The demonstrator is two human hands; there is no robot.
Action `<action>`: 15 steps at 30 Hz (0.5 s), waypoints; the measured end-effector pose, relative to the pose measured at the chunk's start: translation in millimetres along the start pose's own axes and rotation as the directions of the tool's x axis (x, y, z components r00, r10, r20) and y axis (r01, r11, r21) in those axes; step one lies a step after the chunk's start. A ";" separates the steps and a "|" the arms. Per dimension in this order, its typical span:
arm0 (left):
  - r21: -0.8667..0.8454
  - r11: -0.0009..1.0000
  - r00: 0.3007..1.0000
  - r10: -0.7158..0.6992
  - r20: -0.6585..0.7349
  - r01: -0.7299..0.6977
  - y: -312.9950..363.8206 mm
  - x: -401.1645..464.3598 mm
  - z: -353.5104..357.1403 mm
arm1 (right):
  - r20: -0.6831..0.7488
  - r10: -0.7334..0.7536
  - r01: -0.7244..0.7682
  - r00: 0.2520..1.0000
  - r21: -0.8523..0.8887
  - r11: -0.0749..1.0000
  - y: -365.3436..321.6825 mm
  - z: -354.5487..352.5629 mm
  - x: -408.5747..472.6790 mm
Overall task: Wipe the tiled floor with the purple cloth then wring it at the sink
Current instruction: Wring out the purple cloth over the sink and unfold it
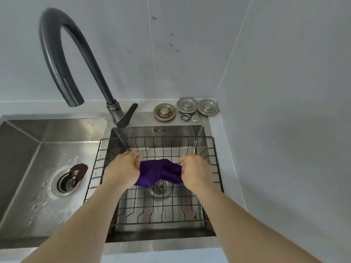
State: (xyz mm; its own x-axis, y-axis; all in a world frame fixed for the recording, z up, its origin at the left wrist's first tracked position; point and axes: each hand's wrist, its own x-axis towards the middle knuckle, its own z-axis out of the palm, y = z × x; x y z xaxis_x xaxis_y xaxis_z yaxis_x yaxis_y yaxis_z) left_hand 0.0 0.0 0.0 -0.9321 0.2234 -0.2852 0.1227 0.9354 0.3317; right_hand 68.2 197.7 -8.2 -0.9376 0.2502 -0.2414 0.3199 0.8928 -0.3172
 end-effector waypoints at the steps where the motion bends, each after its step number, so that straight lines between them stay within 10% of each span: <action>1: 0.008 1.000 1.000 -0.023 0.019 0.023 -3.4 5.4 4.8 | 0.013 0.012 -0.011 1.000 -0.002 1.000 2.2 5.3 4.5; 15: 0.025 0.982 0.977 -0.187 0.098 0.186 -12.8 23.7 30.2 | 0.084 0.157 -0.166 0.984 0.107 0.980 4.6 26.3 26.6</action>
State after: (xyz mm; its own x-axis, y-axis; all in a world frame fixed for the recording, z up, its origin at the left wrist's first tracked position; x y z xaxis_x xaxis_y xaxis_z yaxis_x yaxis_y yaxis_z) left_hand -13.4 1.6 -38.1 -0.9006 0.0703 -0.4289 -0.0440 0.9671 0.2507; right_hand 48.3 198.6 -40.2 -0.8608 0.3551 -0.3646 0.4837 0.7938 -0.3687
